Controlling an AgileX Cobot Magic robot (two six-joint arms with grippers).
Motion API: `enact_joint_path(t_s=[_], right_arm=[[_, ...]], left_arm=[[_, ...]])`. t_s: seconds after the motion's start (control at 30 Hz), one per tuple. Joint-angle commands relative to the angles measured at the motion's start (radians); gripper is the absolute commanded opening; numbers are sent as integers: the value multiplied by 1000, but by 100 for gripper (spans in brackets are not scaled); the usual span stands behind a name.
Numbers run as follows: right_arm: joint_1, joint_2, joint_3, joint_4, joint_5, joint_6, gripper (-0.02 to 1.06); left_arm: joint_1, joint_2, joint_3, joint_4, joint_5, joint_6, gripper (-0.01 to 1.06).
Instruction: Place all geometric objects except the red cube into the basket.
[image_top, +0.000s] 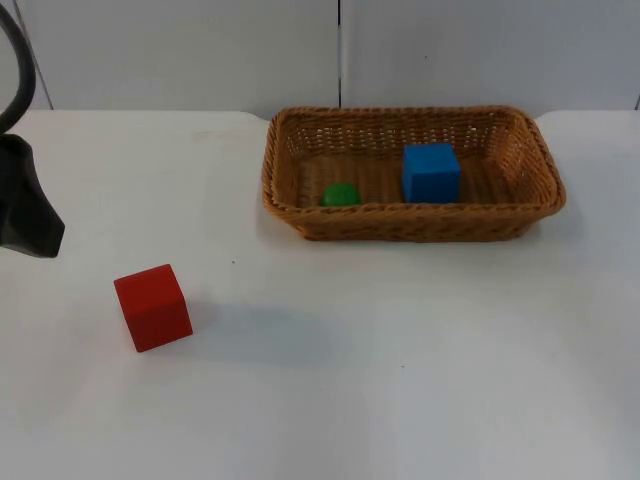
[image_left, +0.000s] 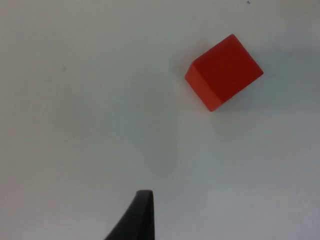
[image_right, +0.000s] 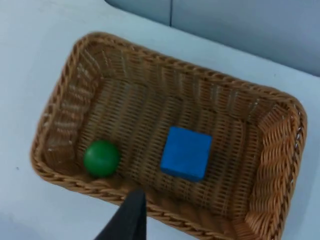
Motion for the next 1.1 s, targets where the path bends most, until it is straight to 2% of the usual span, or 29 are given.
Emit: enact_joint_path(t_s=[0.0, 0.1, 0.13, 0.3, 0.37, 0.53, 0.6, 0.9, 1.07], right_arm=[[7, -45, 13, 14, -11, -15, 105], [9, -154, 119, 14, -88, -15, 105], [9, -154, 119, 14, -88, -15, 105], [9, -365, 349, 16, -199, -15, 105], [9, -389, 372, 16, -206, -15, 105], [9, -623, 549, 14, -209, -22, 105], [9, -664, 577, 14, -209, -26, 105], [9, -1032, 858, 12, -247, -37, 105], [9, -1213, 977, 14, -238, -37, 105]], left_arm=[[1, -6, 5, 1, -10, -6, 105], [1, -17, 5, 1, -13, -6, 105], [1, -17, 5, 1, -13, -6, 105], [1, -143, 4, 2, -32, 46, 105], [1, -155, 4, 2, -32, 46, 105], [1, -347, 4, 2, -19, 46, 105], [1, -382, 4, 2, -12, 46, 105], [1, -635, 4, -6, 114, 46, 105], [1, -729, 4, -3, 171, 46, 105]])
